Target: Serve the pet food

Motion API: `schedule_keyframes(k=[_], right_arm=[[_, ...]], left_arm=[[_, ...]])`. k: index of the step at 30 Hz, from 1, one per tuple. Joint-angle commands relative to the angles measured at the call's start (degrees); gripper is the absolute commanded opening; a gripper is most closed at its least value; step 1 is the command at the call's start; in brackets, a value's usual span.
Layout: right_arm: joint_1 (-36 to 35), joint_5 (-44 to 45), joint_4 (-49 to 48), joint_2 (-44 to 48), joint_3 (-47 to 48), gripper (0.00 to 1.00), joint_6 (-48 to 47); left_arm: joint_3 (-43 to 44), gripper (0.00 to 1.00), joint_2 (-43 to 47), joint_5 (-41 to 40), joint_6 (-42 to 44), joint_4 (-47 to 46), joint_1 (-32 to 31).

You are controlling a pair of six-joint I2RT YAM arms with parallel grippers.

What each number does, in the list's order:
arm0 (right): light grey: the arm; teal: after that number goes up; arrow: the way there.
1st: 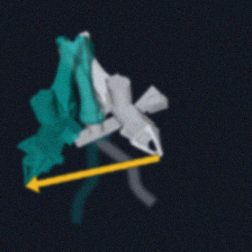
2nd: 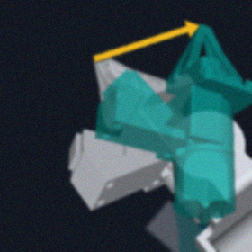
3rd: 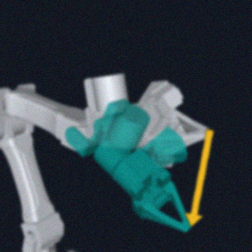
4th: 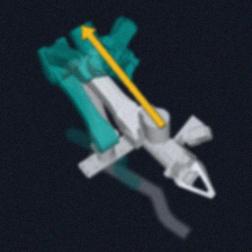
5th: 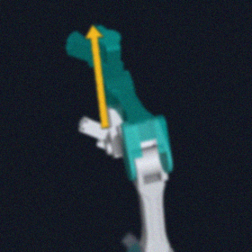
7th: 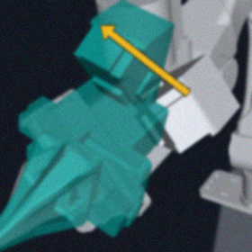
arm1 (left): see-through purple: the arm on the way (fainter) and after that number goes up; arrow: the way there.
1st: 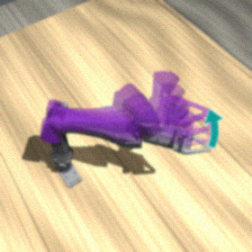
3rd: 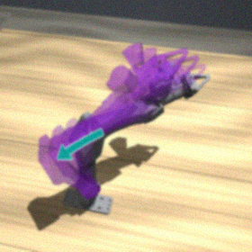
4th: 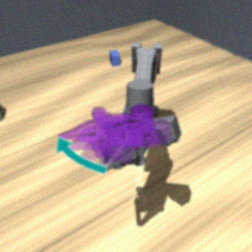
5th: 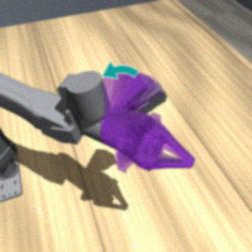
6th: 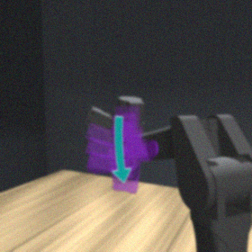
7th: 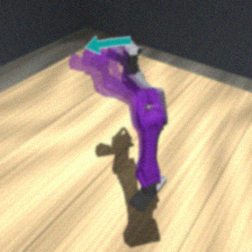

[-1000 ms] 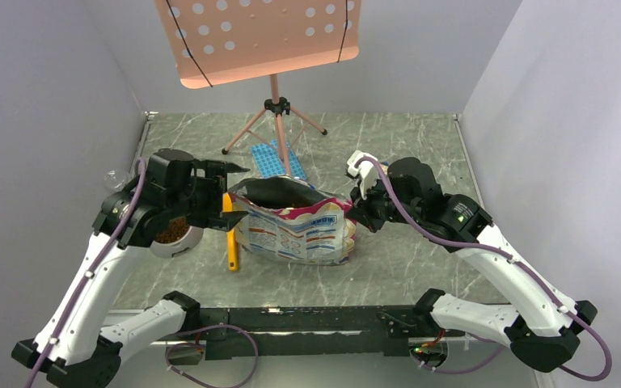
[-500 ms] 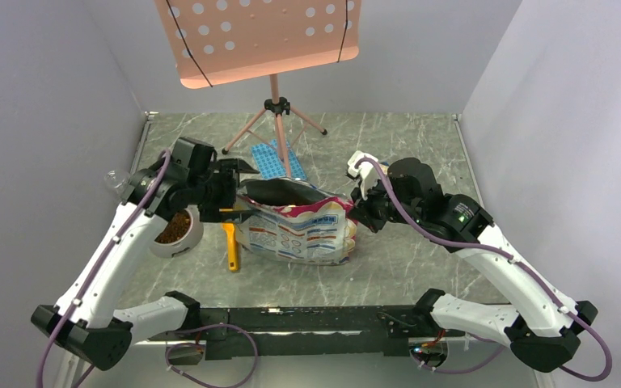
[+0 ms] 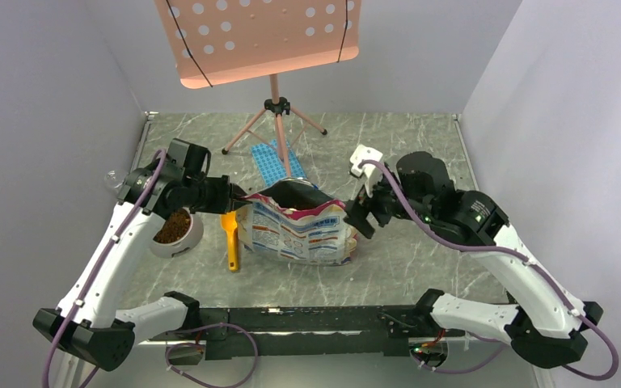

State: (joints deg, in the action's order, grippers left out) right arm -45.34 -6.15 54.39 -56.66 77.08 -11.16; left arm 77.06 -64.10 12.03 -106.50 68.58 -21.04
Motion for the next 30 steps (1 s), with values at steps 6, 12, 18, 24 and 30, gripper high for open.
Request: schedule_keyframes(k=[6, 12, 18, 24, 30], right_arm=[[-8.70, 0.25, -6.89, -16.49, 11.96, 1.00, -3.00], [-11.81, 10.25, -7.82, -18.74, 10.76, 0.91, -3.29], [-11.70, 16.07, -4.21, -9.18, 3.30, 0.48, -3.11], [-11.70, 15.35, 1.70, -0.81, 0.65, 0.00, -1.26], [-11.70, 7.92, -1.56, -4.59, 2.74, 0.00, 0.61]], left_arm=[[-0.21, 0.00, 1.89, 4.80, 0.89, -2.03, 0.64], [-2.23, 0.00, 5.19, 1.22, -0.27, -2.49, 2.68], [-2.81, 0.00, 4.99, 2.77, 4.40, 0.34, 7.63], [0.86, 0.00, 2.05, 3.67, 8.58, 4.42, 9.35], [-1.28, 0.08, 2.95, 9.03, 9.03, 2.67, 9.36]])
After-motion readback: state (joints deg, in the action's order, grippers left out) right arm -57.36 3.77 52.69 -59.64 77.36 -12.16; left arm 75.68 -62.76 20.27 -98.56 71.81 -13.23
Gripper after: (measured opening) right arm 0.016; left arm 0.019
